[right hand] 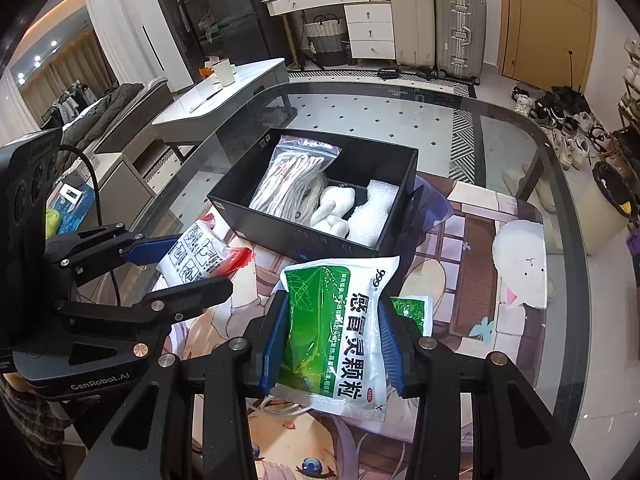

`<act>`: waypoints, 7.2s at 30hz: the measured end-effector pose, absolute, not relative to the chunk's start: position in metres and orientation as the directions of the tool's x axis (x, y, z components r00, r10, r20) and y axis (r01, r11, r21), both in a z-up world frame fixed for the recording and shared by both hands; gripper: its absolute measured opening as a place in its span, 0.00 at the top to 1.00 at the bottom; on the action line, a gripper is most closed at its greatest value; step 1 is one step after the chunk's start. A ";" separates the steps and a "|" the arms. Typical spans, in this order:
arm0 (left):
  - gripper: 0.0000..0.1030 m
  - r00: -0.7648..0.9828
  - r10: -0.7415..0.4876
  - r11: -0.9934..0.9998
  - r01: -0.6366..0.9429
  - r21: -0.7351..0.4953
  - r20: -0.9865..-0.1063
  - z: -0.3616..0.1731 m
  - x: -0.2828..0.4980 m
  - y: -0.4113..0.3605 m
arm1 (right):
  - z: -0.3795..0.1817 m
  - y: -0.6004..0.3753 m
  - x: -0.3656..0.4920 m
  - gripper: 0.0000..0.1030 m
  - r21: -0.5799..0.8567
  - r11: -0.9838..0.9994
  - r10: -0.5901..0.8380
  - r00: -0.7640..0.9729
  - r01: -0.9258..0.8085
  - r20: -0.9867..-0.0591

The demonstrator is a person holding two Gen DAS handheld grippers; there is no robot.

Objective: Organize soft objects

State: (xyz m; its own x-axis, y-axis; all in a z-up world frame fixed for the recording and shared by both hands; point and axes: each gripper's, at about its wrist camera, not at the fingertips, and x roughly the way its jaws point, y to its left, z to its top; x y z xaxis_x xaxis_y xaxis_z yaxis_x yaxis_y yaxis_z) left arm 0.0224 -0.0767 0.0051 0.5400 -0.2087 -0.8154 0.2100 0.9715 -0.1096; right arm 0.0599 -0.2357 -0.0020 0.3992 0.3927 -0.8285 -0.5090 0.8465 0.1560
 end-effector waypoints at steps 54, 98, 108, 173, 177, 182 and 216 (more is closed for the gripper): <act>0.54 0.555 -0.209 0.975 0.186 -0.125 -0.805 0.023 0.099 -0.052 | 0.026 -0.209 0.141 0.59 0.151 0.817 0.423 0.402 -0.556 -0.812; 0.54 0.472 -0.219 0.973 0.174 -0.153 -0.854 -0.031 0.150 -0.048 | -0.037 -0.177 0.208 0.59 0.212 0.813 0.417 0.288 -0.543 -0.862; 0.32 0.484 -0.209 0.972 0.198 -0.127 -0.850 -0.021 0.143 -0.048 | -0.025 -0.181 0.201 0.47 0.218 0.805 0.437 0.303 -0.552 -0.847; 0.04 0.361 -0.302 0.878 0.467 -0.109 -0.883 -0.047 0.014 -0.120 | -0.063 -0.228 0.105 0.12 -0.164 0.271 0.215 0.225 -0.949 -0.950; 0.04 0.353 -0.304 0.875 0.471 -0.113 -0.885 -0.052 0.014 -0.125 | -0.069 -0.226 0.110 0.12 -0.157 0.253 0.204 0.211 -0.955 -0.956; 0.04 0.355 -0.291 0.871 0.482 -0.093 -0.888 -0.058 0.012 -0.135 | -0.078 -0.223 0.115 0.12 -0.143 0.234 0.194 0.191 -0.962 -0.962; 0.63 0.323 -0.381 0.802 0.582 -0.136 -0.866 -0.072 0.011 -0.163 | -0.100 -0.202 0.127 0.34 -0.056 0.180 0.141 0.082 -0.982 -0.987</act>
